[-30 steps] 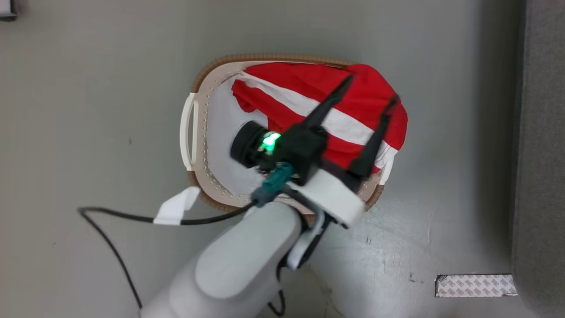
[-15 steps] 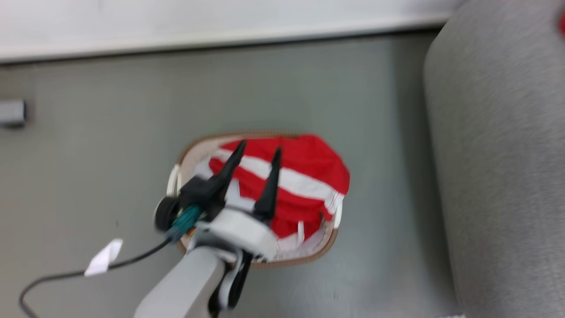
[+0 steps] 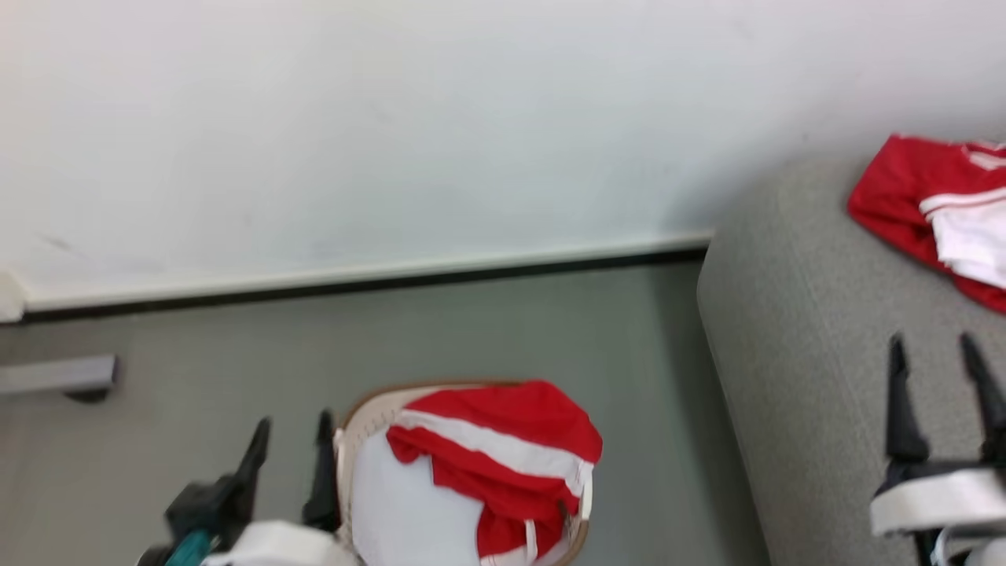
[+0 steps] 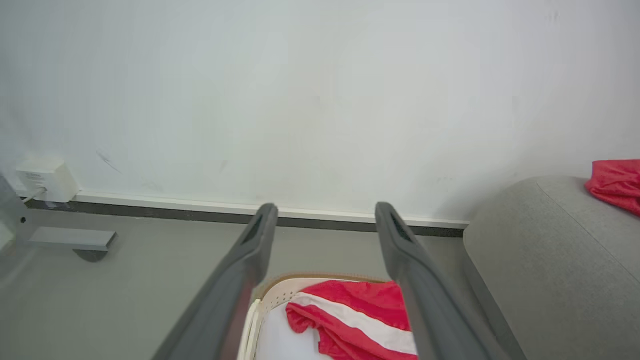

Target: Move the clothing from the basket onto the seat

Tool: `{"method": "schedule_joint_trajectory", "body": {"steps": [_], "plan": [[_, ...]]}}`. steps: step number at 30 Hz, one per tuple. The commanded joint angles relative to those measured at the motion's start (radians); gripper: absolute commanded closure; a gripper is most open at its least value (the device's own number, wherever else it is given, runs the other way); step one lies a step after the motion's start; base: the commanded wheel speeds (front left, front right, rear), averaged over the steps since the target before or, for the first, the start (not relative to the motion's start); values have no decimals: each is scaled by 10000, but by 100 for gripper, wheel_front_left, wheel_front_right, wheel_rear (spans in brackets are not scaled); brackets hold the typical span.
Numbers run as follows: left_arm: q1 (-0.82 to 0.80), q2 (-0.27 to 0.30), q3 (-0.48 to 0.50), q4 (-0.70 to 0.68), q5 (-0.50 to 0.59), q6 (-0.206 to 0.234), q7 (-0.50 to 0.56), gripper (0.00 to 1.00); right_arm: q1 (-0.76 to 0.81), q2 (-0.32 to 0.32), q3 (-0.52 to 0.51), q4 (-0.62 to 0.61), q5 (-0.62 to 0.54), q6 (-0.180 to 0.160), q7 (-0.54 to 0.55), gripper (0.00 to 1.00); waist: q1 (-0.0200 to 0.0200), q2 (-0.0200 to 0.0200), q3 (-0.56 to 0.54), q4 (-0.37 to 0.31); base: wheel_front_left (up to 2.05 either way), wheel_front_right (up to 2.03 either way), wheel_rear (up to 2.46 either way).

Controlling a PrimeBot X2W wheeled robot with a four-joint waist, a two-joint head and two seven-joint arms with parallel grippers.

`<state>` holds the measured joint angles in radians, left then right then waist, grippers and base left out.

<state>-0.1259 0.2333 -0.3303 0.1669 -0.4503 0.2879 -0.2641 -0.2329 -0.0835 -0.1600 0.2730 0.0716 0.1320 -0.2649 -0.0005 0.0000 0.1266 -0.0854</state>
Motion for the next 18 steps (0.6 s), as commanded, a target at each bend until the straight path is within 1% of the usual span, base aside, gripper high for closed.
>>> {"method": "schedule_joint_trajectory", "body": {"steps": [1,4,6,7,8,9,11,12,13,15,16,18], "plan": [[486,-74,345,-50,273,-60,-2,0,446,84,110,-146,-23,-25,9,0,5,0,-645,110,0,0,0],[1242,-295,971,-151,602,-290,-2,0,1148,267,489,-152,105,-25,9,0,5,0,-989,133,0,0,0],[1605,-452,1302,-215,858,-570,-4,0,1475,300,681,-113,29,-25,9,0,5,0,-1110,154,0,0,0],[1605,-452,1302,-215,858,-570,-4,0,1475,300,681,-113,29,-25,9,0,5,0,-1110,154,0,0,0],[1783,-554,1478,-229,974,-707,-4,0,1636,314,732,-35,140,-25,9,0,5,0,-1171,156,0,0,0],[2078,-742,1775,-247,1190,-939,-4,0,1897,329,1013,123,475,-25,9,0,5,0,-1290,158,0,0,0],[2291,-964,2083,-271,1350,-1104,-4,0,2073,319,1268,319,713,-25,9,0,5,0,-1396,146,0,0,0],[2291,-964,2083,-271,1350,-1104,-4,0,2073,319,1268,319,713,-25,9,0,5,0,-1396,146,0,0,0],[2467,-1156,2357,-263,1507,-1275,-3,0,2184,315,1474,499,840,-25,9,0,5,0,-1467,138,0,0,0],[2530,-1238,2477,-245,1598,-1361,-3,0,2208,312,1548,602,863,-25,9,0,5,0,-1499,147,0,0,0],[2604,-1389,2652,-206,1737,-1531,-3,0,2212,314,1632,716,898,-25,9,0,5,0,-1526,175,0,0,0],[2625,-1485,2802,-161,1820,-1672,-5,0,2170,323,1745,807,922,-25,9,0,5,0,-1523,207,0,0,0]]}}
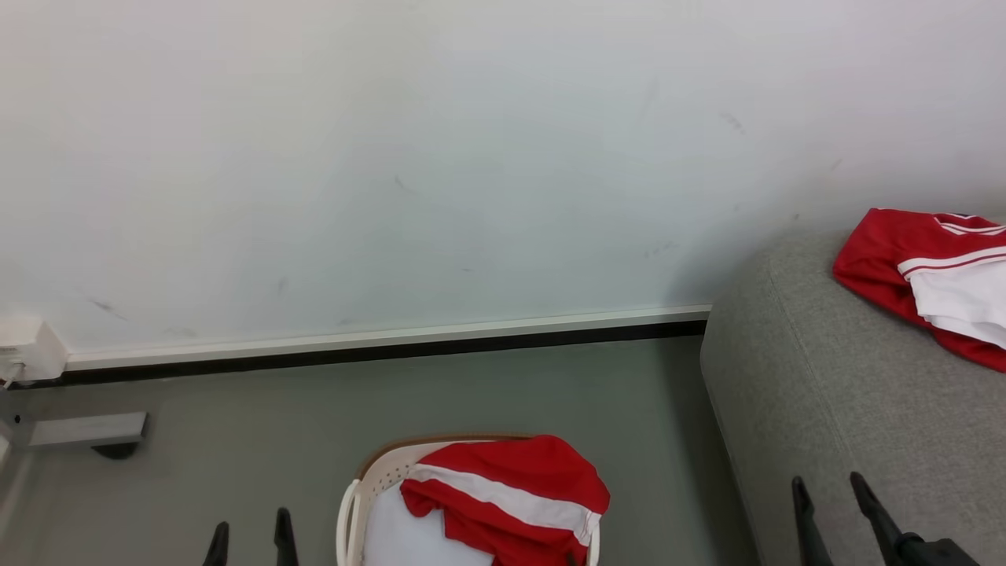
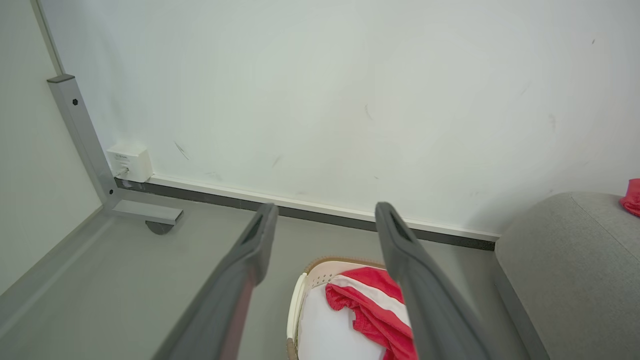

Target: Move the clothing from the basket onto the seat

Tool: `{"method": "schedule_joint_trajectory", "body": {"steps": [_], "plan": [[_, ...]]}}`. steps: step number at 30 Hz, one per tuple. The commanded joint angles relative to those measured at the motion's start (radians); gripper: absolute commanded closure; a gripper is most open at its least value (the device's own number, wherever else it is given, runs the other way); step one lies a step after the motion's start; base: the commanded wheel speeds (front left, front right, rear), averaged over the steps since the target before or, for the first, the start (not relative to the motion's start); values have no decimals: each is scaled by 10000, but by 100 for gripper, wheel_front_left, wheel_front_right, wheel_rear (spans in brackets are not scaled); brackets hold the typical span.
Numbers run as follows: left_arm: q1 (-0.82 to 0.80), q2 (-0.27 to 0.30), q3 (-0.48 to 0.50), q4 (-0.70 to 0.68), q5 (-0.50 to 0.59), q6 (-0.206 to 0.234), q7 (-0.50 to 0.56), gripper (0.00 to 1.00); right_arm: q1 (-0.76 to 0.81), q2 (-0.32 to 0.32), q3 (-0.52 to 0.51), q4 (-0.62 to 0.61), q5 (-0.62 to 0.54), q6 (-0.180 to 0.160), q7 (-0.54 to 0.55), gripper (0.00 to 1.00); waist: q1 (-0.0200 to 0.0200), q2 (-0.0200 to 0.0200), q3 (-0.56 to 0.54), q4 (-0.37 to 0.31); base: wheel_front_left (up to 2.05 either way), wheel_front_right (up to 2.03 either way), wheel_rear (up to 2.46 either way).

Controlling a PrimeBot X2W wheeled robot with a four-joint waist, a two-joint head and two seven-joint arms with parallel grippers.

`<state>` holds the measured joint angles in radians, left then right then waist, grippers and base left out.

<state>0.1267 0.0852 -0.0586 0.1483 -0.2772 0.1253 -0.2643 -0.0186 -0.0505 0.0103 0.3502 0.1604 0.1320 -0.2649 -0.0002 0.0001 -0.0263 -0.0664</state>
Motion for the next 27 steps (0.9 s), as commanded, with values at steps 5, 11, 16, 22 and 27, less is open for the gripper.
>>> {"method": "schedule_joint_trajectory", "body": {"steps": [5,11,16,22,27], "plan": [[68,-197,382,165,349,-336,-1,0,-126,-12,88,115,58,-25,9,0,2,-1,61,66,0,0,0],[48,-286,573,255,491,-489,-2,0,-188,-11,180,146,74,-25,9,0,2,-1,129,25,0,0,0],[-134,-316,575,318,540,-588,-2,0,-321,-13,215,56,15,-25,9,0,2,-1,293,-174,0,0,0],[-746,-331,218,954,131,-748,-3,0,-645,-11,166,-277,-154,-25,9,0,2,-1,780,-609,0,0,0],[-2097,-327,-673,2224,-1084,-552,193,0,-1129,-9,89,-731,-202,-25,9,0,2,-1,1800,-1007,0,0,0]]}}
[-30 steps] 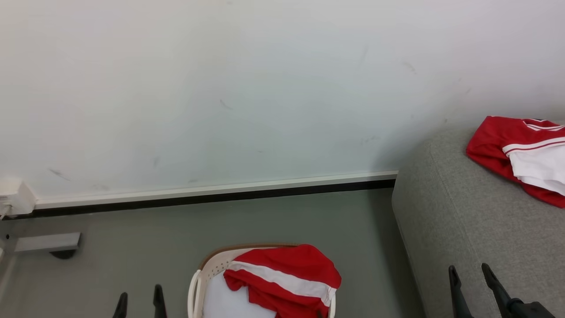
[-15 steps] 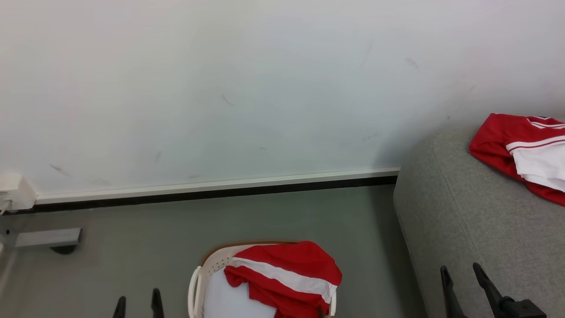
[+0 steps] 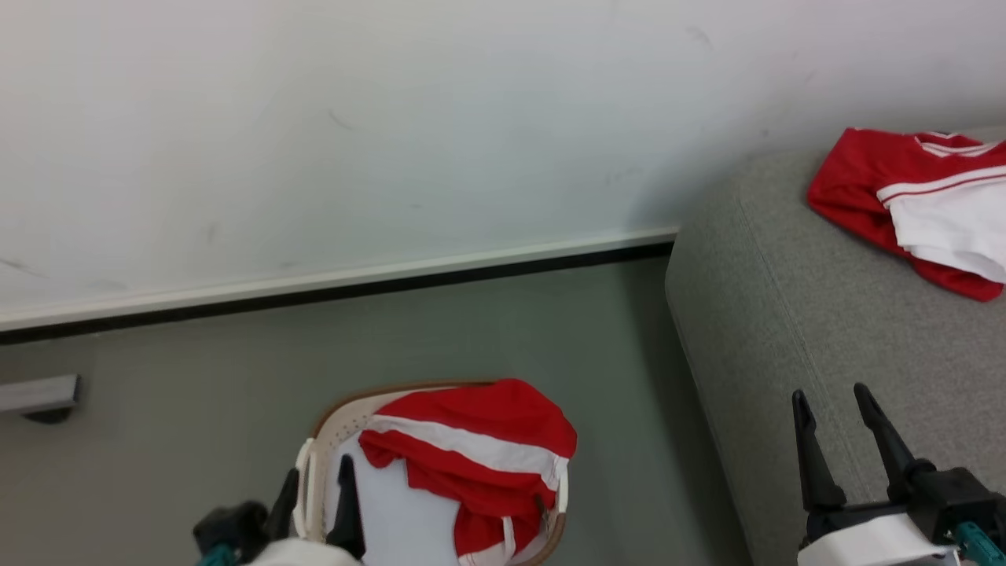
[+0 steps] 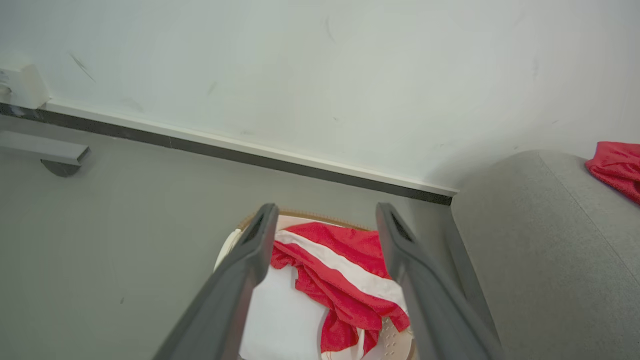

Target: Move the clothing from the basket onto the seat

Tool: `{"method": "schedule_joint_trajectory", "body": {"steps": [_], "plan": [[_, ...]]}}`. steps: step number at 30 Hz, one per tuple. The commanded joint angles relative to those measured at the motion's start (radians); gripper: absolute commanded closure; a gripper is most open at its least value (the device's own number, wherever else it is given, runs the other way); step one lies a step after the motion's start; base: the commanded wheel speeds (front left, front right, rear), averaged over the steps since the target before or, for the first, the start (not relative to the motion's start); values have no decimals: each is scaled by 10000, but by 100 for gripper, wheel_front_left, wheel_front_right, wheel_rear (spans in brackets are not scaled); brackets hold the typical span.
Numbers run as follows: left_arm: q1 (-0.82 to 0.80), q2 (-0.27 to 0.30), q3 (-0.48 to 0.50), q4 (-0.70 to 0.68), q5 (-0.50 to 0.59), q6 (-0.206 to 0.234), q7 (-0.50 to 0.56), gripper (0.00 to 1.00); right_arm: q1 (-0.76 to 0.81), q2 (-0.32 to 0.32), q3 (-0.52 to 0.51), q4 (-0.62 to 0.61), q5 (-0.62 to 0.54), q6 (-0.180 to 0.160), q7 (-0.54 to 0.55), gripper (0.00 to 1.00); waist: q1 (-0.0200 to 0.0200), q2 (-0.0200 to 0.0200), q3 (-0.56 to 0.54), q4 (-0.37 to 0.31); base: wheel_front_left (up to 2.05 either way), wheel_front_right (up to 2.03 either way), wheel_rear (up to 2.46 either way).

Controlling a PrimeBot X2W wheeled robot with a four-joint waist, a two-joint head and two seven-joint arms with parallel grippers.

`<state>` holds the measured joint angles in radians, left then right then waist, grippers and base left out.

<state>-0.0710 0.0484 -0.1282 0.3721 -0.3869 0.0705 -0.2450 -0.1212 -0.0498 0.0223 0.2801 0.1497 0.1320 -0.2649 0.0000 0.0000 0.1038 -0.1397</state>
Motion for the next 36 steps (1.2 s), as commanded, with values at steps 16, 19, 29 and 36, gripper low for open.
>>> {"method": "schedule_joint_trajectory", "body": {"steps": [16,19,29,36], "plan": [[-5616,54,-1759,4645,-2073,1754,1910,0,-2090,-10,293,-1354,698,-25,9,0,0,0,4887,-1451,0,0,0],[-6324,54,-1818,5501,-2203,2042,2022,0,-2316,-13,291,-1511,928,-25,9,0,0,0,5333,-1596,0,0,0],[-7861,139,-1530,7309,-2447,2062,1509,0,-2642,-11,242,-1812,1207,-25,9,0,0,0,6394,-1849,0,0,0],[-8563,146,-1503,7989,-2549,1870,1124,0,-2740,-13,227,-1872,1217,-25,9,0,0,0,6880,-1875,0,0,0]]}}
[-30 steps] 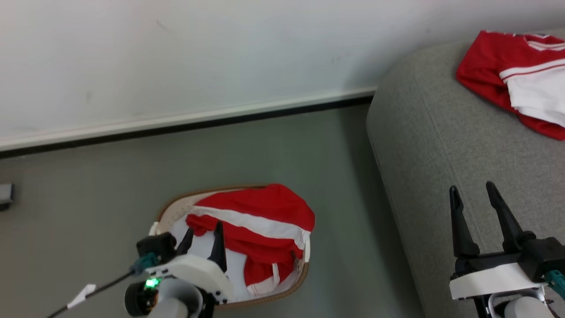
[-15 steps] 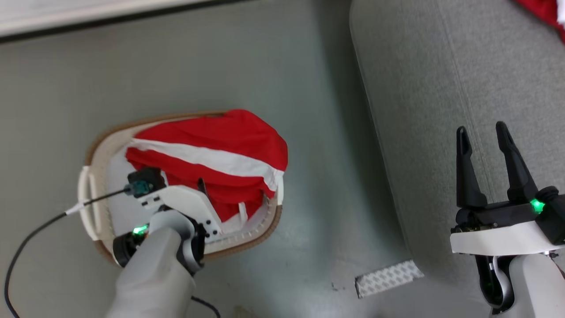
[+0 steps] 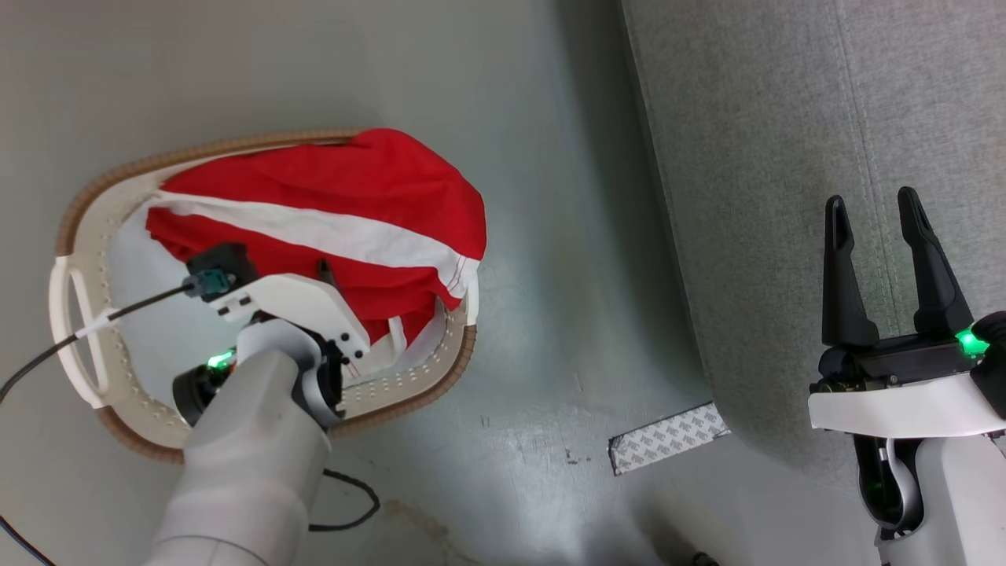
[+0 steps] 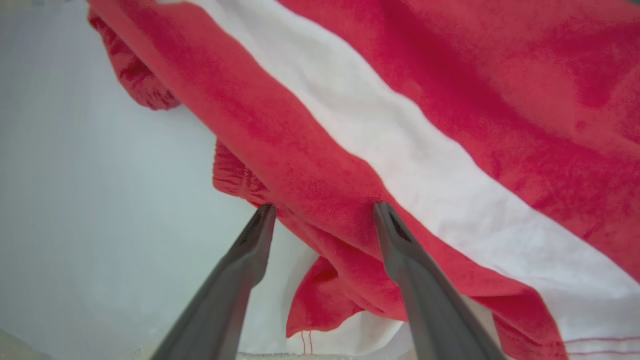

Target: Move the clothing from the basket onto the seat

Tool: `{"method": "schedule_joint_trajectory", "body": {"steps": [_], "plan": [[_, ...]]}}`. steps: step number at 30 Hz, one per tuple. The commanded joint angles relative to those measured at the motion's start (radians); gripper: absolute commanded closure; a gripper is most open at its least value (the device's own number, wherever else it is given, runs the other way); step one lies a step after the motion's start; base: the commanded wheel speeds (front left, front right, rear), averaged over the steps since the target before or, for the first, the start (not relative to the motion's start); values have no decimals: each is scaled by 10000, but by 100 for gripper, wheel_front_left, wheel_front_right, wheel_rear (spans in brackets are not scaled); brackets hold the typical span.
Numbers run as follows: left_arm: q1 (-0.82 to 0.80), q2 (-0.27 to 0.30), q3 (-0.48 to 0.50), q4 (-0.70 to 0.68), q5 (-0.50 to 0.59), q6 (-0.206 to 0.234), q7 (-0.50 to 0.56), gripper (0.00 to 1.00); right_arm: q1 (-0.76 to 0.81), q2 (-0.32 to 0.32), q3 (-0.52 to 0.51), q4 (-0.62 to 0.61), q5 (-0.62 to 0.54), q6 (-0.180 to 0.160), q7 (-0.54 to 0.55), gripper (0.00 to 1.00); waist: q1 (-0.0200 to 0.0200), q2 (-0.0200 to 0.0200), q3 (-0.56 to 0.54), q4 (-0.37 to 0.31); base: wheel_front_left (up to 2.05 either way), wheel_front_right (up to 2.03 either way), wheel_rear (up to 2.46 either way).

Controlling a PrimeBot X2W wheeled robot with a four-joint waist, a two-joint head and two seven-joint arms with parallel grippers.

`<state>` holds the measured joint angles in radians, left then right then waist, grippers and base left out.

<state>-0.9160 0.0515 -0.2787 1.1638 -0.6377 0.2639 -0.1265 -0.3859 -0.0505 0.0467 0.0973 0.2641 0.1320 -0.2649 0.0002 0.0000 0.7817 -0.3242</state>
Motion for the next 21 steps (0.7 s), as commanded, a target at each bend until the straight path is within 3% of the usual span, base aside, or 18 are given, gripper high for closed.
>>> {"method": "schedule_joint_trajectory", "body": {"steps": [1,18,19,20,21], "plan": [[-209,133,10,162,-49,-81,-84,0,-130,-4,-3,-68,92,-25,9,0,-2,0,173,-49,0,0,0],[-1510,32,-449,753,-115,-888,-642,0,-189,-5,-237,-328,-91,-25,9,0,-2,0,1151,58,0,0,0],[-1545,28,-495,760,-118,-952,-693,49,-181,-5,-253,-335,-107,-25,10,0,-2,0,1174,78,0,0,0],[-1545,28,-495,760,-118,-952,-693,49,-181,-5,-253,-335,-107,-25,10,0,-2,0,1174,78,0,0,0],[-1568,22,-536,764,-130,-1025,-758,78,-172,-3,-265,-343,-101,-25,10,0,-2,0,1194,97,0,0,0]]}}
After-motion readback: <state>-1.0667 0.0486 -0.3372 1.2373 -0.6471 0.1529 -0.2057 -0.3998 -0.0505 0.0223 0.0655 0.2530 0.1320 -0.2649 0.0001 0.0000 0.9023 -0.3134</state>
